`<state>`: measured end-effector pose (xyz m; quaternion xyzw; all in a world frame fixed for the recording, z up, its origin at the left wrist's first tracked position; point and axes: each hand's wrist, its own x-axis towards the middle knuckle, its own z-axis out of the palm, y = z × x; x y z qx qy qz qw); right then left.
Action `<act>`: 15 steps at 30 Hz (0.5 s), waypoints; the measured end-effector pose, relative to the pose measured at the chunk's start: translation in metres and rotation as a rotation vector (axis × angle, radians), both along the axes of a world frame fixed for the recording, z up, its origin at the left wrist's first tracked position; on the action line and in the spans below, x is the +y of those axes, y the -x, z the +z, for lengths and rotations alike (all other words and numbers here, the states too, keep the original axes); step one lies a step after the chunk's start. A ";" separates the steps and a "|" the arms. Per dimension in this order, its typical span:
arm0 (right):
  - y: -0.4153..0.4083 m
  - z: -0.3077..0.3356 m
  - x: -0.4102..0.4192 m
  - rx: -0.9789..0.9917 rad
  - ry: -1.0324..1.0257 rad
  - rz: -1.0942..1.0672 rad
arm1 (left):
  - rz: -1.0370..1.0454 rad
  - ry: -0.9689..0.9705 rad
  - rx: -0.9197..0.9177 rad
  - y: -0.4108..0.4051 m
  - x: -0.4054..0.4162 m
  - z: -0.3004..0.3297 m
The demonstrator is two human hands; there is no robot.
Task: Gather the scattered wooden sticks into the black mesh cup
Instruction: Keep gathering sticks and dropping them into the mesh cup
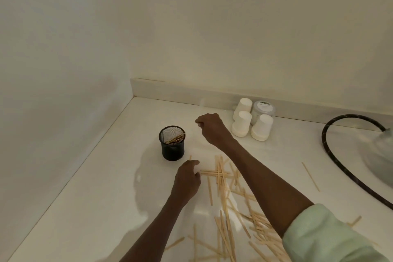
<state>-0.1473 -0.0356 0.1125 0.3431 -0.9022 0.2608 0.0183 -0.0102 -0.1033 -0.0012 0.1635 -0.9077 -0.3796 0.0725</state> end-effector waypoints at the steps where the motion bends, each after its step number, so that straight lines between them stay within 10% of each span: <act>1: 0.003 -0.002 0.011 -0.020 -0.007 -0.035 | -0.046 0.037 -0.016 0.002 0.002 0.000; 15: -0.023 -0.087 0.134 -0.367 -0.437 -0.378 | -0.157 0.347 0.024 -0.001 0.037 -0.008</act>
